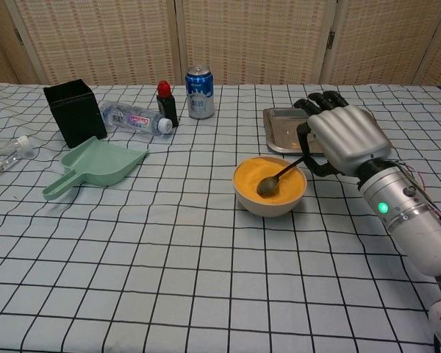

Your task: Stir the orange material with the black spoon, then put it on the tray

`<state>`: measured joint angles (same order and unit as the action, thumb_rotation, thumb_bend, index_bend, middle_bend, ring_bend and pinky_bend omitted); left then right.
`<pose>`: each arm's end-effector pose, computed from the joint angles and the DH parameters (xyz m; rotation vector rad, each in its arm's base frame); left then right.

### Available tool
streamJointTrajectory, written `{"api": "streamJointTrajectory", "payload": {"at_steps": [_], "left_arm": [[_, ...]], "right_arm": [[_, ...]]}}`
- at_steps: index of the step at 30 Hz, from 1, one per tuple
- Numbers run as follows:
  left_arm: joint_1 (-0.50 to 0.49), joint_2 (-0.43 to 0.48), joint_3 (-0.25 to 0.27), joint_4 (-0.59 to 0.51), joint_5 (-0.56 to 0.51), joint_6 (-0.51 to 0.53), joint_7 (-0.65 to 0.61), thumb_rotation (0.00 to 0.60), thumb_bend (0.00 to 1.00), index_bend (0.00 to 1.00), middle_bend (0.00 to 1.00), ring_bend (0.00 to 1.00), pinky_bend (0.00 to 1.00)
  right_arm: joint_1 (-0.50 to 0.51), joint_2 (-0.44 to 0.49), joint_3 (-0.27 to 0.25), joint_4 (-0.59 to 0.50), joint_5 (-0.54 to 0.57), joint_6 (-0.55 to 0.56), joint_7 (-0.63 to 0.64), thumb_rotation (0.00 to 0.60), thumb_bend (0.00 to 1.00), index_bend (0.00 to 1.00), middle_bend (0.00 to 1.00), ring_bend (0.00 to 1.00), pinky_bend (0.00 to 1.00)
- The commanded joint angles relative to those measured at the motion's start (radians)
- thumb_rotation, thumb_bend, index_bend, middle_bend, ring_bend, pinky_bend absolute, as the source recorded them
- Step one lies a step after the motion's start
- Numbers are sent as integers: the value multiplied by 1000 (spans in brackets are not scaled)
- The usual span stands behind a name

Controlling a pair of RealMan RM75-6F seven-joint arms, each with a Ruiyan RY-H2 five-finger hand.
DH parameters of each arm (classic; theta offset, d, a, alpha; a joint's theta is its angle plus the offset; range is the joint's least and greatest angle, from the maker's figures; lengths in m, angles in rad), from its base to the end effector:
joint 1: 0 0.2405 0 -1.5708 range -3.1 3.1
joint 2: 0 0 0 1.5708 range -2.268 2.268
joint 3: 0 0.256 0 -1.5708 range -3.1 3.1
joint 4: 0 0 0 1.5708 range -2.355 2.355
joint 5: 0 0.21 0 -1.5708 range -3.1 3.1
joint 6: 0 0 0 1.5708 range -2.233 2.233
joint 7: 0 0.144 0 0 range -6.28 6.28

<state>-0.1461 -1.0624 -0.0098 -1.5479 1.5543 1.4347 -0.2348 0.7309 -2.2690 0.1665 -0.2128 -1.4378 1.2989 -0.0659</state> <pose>-0.3165 0.1930 0.1696 -1.4619 -1.0045 -0.9955 -0.1871 -0.3576 -0.0915 1.6115 -0.4374 0.9580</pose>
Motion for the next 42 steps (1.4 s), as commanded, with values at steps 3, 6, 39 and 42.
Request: {"api": "streamJointTrajectory", "payload": {"at_steps": [3,6,39,42], "left_arm": [[0,2,0,2,5,4,-7,600,520,0,18,0,188],[1,1,2,4,11,8,-10,600,520,0,18,0,188],[-18,-22,7,-2,22,-14,40,600,520,0,18,0,188],[-19,-21,9,-1,29,-11,36,600,520,0,18,0,188]], "right_arm": [[1,0,-1,-5,-1,14,-4,600,311,718,140,0,7],[-2,2,-9,-2,-9,25,7,600,325,751,161,0,12],[-51,708,25,-1184,252,-267,-629,600,658,888,239,0,17],[-21,736,45,-1253,369,-310,-748,600,668,891,238,0,16]]}}
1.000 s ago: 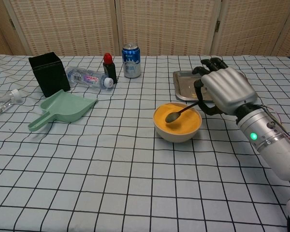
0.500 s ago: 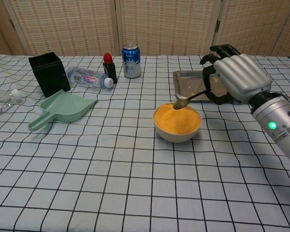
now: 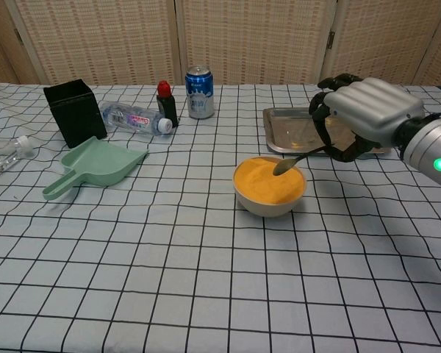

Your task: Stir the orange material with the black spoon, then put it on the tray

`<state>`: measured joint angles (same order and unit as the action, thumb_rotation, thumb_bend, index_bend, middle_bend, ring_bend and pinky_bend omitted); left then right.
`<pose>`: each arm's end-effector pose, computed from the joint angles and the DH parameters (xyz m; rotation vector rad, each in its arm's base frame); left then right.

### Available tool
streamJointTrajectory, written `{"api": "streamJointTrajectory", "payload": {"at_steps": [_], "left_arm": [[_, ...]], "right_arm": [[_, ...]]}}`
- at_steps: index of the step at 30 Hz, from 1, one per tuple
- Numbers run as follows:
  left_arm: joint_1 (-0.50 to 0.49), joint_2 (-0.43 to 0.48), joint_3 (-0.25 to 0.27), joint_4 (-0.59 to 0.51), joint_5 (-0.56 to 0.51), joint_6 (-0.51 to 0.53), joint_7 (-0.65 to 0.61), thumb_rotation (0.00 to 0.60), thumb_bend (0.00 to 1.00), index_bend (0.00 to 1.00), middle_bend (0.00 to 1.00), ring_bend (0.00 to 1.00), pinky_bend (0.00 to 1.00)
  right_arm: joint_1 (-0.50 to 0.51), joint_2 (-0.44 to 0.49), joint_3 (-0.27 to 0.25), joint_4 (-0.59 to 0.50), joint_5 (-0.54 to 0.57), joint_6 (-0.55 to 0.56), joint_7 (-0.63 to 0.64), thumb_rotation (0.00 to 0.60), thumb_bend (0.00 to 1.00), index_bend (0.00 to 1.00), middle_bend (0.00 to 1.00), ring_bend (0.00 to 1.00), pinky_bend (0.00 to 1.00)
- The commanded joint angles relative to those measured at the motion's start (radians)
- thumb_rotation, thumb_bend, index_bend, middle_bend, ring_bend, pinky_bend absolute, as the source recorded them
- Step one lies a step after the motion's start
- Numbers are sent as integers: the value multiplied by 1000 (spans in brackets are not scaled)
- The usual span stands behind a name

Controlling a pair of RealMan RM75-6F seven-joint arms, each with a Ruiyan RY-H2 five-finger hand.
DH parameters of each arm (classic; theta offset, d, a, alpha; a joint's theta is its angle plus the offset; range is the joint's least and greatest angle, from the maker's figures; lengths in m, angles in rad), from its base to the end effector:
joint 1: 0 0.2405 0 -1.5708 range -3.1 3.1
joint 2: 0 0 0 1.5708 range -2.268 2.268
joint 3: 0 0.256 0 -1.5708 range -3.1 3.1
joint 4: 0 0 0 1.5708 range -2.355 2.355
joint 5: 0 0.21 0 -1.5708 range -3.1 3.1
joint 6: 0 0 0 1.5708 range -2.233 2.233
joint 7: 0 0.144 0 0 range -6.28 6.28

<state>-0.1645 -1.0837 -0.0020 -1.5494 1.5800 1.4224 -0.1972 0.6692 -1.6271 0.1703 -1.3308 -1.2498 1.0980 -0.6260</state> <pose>-0.3096 0.1962 0.1579 -1.5161 -0.9866 -0.9933 -0.1707 -0.3436 -0.0131 1.8226 -0.5085 0.7702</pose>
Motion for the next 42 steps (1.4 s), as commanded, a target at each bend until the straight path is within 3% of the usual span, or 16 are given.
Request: {"api": "streamJointTrajectory", "payload": {"at_steps": [1,6,14,22,42], "left_arm": [[-1,1,1,0,4,2,-3,600,519,0,18,0,188],[3,6,3,-1,6,9,-11,600,520,0,18,0,188],[9,12,5,-1,14,27,-26,600,520,0,18,0,188],[11,16,3,8,14,35,-49,600,519,0,18,0,188],[11,20,2,11,15,40,-69,600,518,0,18,0,188]], "right_arm": [[51,95,45,-148,219,-114,-226,600,670,893,238,0,17],[91,72,43,-140,320,-111,-323,600,674,900,239,0,16],[162,-23,76,-41,455,-120,-350,600,689,907,239,0,17],[251,-62,95,-8,572,-105,-449,600,713,920,239,0,16],[385,-47,-1,-59,774,-18,-770,600,753,964,239,0,16]]}}
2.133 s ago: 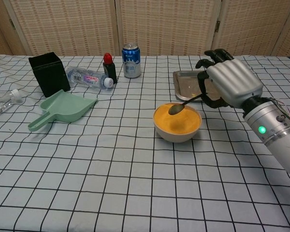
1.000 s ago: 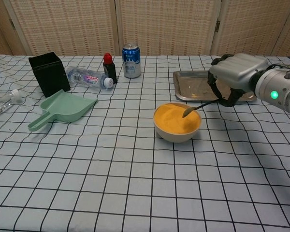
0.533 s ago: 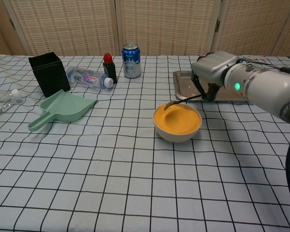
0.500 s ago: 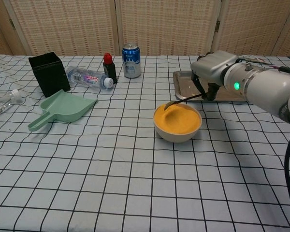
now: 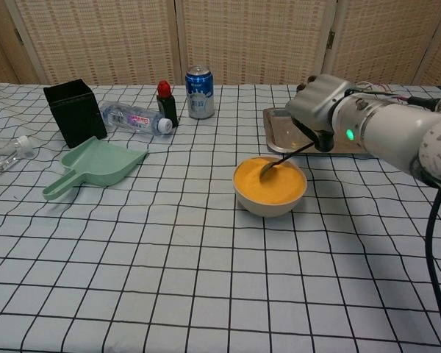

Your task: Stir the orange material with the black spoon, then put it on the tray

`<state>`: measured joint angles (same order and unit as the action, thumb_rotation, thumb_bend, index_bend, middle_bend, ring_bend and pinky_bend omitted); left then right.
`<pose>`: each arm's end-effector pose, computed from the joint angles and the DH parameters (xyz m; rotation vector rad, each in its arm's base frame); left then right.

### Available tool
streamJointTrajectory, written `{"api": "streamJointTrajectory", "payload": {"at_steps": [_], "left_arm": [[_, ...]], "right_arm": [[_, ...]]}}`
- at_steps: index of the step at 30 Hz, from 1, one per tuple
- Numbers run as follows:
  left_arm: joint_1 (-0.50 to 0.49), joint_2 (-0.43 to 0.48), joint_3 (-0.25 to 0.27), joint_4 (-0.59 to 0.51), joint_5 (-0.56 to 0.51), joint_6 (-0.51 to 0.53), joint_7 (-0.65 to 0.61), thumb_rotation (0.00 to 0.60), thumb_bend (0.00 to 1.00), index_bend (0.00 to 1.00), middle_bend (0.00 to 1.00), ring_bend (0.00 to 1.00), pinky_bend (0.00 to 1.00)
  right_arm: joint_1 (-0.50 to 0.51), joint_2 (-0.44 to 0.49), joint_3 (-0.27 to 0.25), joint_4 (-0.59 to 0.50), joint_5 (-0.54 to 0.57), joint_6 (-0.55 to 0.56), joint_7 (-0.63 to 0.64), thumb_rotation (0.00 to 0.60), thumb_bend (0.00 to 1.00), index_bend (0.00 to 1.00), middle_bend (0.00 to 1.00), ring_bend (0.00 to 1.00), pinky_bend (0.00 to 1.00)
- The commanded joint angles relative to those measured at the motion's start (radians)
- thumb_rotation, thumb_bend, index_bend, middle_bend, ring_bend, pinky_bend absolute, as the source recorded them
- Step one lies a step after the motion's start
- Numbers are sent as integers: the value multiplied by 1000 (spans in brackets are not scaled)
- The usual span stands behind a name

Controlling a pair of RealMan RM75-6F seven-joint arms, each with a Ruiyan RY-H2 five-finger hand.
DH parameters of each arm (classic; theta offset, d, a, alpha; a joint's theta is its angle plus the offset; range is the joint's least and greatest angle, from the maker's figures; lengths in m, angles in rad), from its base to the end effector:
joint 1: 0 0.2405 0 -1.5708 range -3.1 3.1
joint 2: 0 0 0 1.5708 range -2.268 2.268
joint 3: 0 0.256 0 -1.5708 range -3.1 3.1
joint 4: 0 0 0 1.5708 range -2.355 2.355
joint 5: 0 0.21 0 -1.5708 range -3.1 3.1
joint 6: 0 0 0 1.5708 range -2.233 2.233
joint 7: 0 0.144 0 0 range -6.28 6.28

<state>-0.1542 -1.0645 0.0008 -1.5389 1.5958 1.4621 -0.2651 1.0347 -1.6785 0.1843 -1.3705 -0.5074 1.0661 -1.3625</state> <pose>-0.3106 0.1929 0.1690 -1.4919 -0.9937 -1.0461 -0.1086 -0.3911 -0.0399 1.8836 -0.3215 0.2197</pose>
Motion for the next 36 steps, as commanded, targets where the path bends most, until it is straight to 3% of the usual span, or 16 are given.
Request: {"api": "streamJointTrajectory", "payload": {"at_steps": [1,9,16,23,36], "left_arm": [[1,1,0,2,-1,1,-2,600,518,0,18,0,188],[4,0,1,0,3,10,5,600,519,0,18,0,187],[3,-5,4,-8,9,6,22,600,519,0,18,0,187],[2,-4,0,-6,3,6,18,600,519,0,18,0,187],[3,1,-1,7,0,8,-9,600,518,0,18,0,187]], "right_arm": [[23,10,-21,-30,43,18,-46,600,755,968,239,0,16],[37,91,-53,-167,122,39,-87,600,775,987,239,0,15],[31,158,-55,-257,113,56,-12,600,776,992,239,0,14],[20,102,-63,-164,10,85,89,600,776,985,239,0,14],[47,-59,-55,51,-25,69,105,600,775,985,239,0,14]]}}
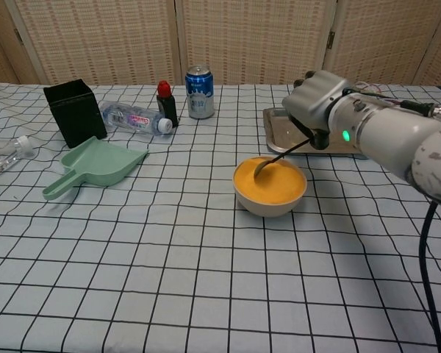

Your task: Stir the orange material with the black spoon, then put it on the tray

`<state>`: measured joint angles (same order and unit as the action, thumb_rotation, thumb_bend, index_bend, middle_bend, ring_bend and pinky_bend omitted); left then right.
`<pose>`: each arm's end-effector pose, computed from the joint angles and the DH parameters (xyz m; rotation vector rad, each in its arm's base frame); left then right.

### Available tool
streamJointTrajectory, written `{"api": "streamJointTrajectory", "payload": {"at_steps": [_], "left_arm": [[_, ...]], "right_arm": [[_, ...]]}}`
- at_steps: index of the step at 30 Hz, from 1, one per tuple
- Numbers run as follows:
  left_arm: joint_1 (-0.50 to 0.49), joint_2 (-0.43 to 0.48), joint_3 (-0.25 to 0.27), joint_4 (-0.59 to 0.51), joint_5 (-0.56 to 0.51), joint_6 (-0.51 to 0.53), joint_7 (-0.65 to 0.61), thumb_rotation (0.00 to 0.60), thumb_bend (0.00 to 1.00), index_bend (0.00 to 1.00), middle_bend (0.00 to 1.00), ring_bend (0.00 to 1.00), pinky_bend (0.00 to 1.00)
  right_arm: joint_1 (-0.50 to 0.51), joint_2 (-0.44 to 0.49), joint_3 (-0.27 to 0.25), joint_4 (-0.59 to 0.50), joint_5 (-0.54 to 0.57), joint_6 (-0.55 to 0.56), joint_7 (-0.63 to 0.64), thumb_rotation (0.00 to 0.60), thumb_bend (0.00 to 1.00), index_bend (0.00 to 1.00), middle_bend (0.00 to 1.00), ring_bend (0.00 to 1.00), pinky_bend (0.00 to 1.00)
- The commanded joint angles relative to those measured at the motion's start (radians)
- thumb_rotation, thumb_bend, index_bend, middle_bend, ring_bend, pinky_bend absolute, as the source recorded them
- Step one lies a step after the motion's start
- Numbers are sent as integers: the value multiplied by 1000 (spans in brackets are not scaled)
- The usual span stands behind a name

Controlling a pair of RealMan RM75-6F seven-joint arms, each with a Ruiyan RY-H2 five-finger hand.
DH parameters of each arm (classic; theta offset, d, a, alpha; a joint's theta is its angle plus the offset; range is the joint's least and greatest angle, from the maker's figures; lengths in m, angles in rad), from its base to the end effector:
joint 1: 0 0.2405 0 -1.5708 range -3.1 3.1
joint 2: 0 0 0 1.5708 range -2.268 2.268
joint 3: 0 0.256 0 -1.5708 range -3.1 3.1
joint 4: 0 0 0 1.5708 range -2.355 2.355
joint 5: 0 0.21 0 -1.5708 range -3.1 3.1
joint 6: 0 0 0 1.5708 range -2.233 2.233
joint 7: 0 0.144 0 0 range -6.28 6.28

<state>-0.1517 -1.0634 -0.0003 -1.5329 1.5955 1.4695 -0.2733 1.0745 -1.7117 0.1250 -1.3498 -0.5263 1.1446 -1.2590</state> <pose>-0.3116 0.1926 0.1711 -1.4854 -0.9900 -1.0513 -0.1019 -0.3877 -0.0451 1.8471 -0.3265 0.2862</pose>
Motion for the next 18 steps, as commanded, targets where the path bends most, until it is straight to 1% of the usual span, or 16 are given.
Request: {"api": "streamJointTrajectory", "payload": {"at_steps": [1,5,9,14,18], "left_arm": [[0,0,0,1,0,1,-2,600,518,0,18,0,187],[-1,0,0,1,0,-1,-3,600,519,0,18,0,188],[-2,-2,0,1,0,-3,1,600,519,0,18,0,188],[-3,-4,2,-2,5,-3,10,600,519,0,18,0,188],[-5,-6,2,-4,7,-5,16,600,518,0,18,0,187]], "right_arm": [[9,-30,4,36,-5,-13,-4,600,775,986,239,0,14],[10,-24,4,23,21,-17,-35,600,775,992,241,0,14],[10,9,0,-26,47,-13,-70,600,775,1000,248,0,14],[15,71,-17,-124,104,3,-137,600,777,1000,248,0,14],[18,120,-21,-201,147,8,-158,600,777,1000,248,0,14]]}}
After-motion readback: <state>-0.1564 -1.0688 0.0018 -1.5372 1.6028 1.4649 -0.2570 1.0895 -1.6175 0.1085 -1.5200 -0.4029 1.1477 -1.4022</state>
